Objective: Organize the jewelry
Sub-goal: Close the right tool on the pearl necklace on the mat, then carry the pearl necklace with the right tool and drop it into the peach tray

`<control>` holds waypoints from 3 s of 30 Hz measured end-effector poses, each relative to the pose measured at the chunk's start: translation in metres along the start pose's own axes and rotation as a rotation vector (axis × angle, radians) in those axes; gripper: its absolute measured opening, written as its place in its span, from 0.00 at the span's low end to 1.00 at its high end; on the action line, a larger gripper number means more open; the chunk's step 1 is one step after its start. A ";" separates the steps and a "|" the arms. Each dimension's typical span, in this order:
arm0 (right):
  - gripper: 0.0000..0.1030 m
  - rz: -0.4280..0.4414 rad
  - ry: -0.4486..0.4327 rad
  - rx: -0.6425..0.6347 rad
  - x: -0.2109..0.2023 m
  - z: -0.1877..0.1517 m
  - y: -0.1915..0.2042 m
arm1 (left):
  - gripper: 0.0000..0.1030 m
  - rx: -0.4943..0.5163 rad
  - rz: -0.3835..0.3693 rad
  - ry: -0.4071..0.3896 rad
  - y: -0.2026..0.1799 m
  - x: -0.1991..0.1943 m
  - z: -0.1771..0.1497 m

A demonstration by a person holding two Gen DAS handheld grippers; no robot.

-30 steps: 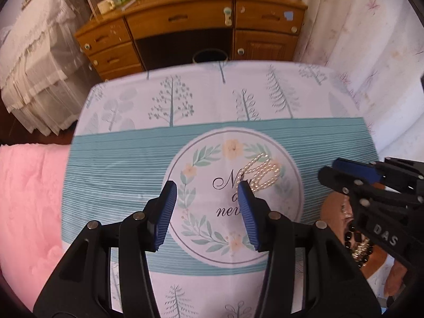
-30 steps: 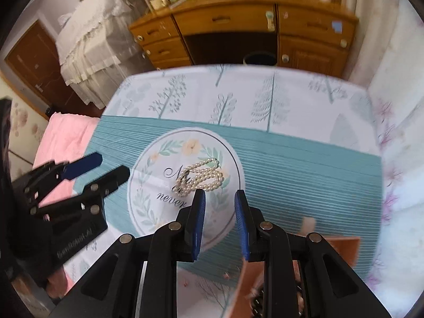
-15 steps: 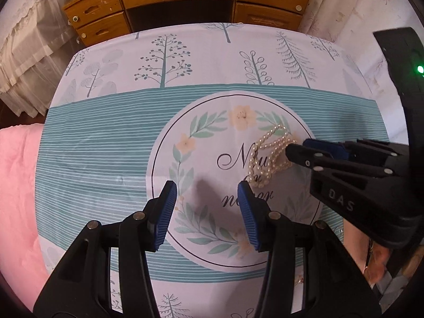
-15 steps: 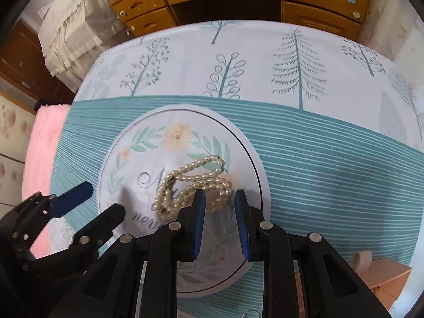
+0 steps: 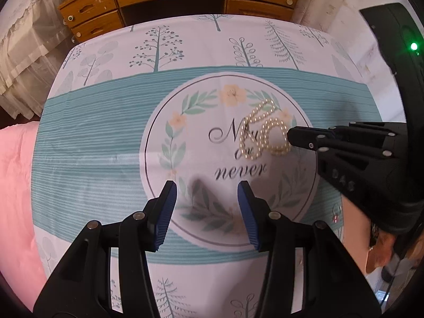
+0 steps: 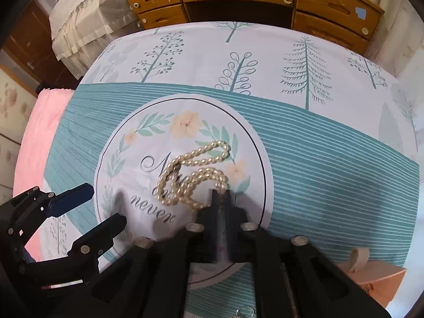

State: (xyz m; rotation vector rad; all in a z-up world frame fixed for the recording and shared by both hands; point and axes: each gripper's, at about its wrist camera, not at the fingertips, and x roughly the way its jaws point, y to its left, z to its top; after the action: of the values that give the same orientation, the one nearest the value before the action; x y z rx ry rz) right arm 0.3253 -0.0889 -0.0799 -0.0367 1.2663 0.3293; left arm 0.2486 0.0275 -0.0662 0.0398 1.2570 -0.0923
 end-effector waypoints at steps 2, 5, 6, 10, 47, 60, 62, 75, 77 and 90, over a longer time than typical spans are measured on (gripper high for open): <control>0.00 0.022 -0.013 0.005 -0.008 -0.007 -0.001 | 0.43 0.000 -0.003 -0.001 0.002 -0.004 -0.005; 0.00 0.044 -0.031 0.003 -0.020 -0.011 0.000 | 0.43 -0.006 -0.002 -0.006 0.004 -0.009 -0.009; 0.00 0.045 -0.031 0.006 -0.022 -0.012 0.000 | 0.43 -0.009 -0.002 -0.008 0.004 -0.011 -0.010; 0.01 0.015 -0.013 0.035 -0.021 -0.006 -0.001 | 0.43 -0.022 -0.010 -0.016 0.005 -0.018 -0.013; 0.11 -0.252 -0.023 -0.225 0.008 -0.008 0.060 | 0.43 -0.173 -0.058 0.010 0.065 -0.017 -0.044; 0.09 0.048 -0.130 -0.079 -0.060 -0.032 0.029 | 0.43 -0.111 -0.077 0.013 0.038 -0.029 -0.053; 0.09 0.087 -0.166 -0.069 -0.082 -0.040 0.026 | 0.43 -0.100 -0.080 0.013 0.032 -0.031 -0.055; 0.09 0.211 -0.398 -0.002 -0.224 -0.115 -0.015 | 0.43 0.084 -0.139 0.054 -0.037 -0.030 -0.069; 0.09 0.217 -0.427 0.010 -0.243 -0.127 -0.024 | 0.43 0.126 -0.149 0.075 -0.051 -0.025 -0.072; 0.09 0.199 -0.414 0.089 -0.267 -0.189 -0.077 | 0.43 0.553 -0.092 0.020 -0.117 -0.027 -0.084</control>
State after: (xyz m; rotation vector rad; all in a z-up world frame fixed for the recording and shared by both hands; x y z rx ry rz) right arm 0.1007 -0.2614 0.1011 0.2248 0.8734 0.4273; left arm 0.1503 -0.0811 -0.0638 0.4604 1.2213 -0.5184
